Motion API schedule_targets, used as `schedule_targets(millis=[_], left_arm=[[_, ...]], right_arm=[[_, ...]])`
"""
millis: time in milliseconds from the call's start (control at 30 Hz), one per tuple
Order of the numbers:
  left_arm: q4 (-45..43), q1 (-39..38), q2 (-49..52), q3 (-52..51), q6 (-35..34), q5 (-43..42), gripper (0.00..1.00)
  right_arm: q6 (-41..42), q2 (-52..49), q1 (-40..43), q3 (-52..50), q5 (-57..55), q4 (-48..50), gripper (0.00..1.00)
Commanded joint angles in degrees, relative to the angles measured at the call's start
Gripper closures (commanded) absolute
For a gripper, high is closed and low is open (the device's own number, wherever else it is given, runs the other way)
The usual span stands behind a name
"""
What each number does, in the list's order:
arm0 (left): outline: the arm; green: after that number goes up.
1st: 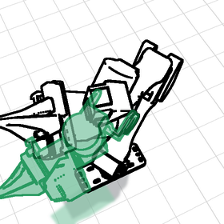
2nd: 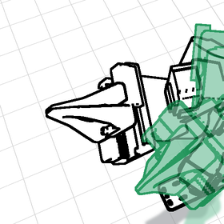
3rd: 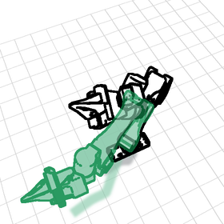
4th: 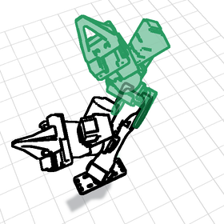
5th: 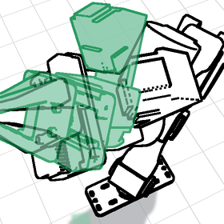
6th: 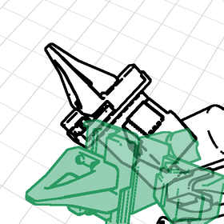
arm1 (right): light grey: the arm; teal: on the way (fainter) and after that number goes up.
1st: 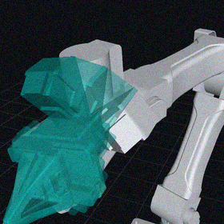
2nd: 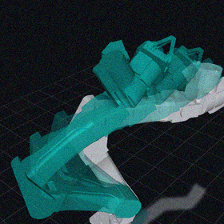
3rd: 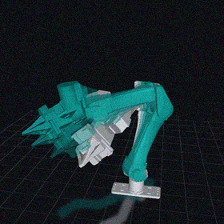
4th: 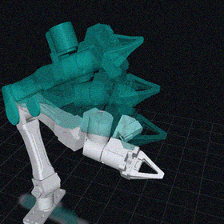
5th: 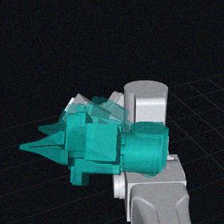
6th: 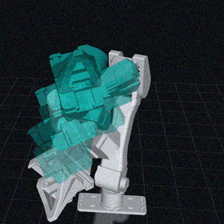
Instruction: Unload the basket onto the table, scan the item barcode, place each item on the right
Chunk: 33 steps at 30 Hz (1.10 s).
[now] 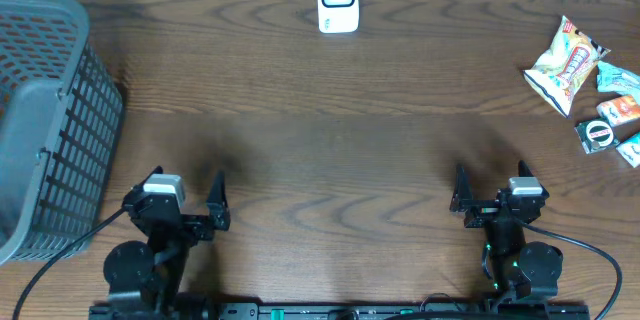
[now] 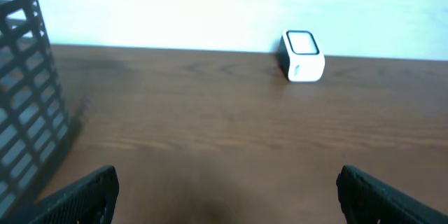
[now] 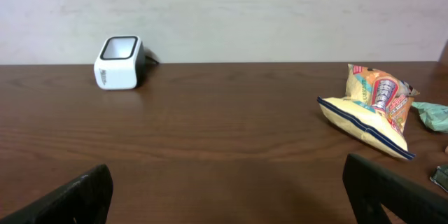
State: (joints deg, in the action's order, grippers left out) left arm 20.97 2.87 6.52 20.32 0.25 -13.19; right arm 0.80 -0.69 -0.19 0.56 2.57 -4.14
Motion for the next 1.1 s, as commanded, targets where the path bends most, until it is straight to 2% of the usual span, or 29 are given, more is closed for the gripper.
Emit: schedule_targets(millis=[0,400,567,867,1067], left_arm=[[-4.04,-0.17,-0.48,-2.93,0.81,-0.37,0.02],[-19.96,-0.17,-2.19,-12.2,0.81,-1.01,0.02],[-22.86,-0.17,-6.45,-16.33,0.76,-1.33,0.03],[-29.55,-0.44,-6.43,-19.96,0.76,-1.42,0.02],[-28.79,-2.16,-6.43,-20.09,0.83,-1.18,0.03]], right_arm=[[-0.66,0.39,-0.24,-0.24,-0.5,-0.13,0.01],[-0.66,0.39,-0.24,-0.24,-0.5,-0.13,0.01],[-0.66,0.39,-0.24,-0.24,-0.5,-0.13,0.01],[-0.63,0.39,-0.24,-0.24,-0.5,-0.13,0.01],[-0.63,0.39,-0.24,-0.24,-0.5,-0.13,0.01]])
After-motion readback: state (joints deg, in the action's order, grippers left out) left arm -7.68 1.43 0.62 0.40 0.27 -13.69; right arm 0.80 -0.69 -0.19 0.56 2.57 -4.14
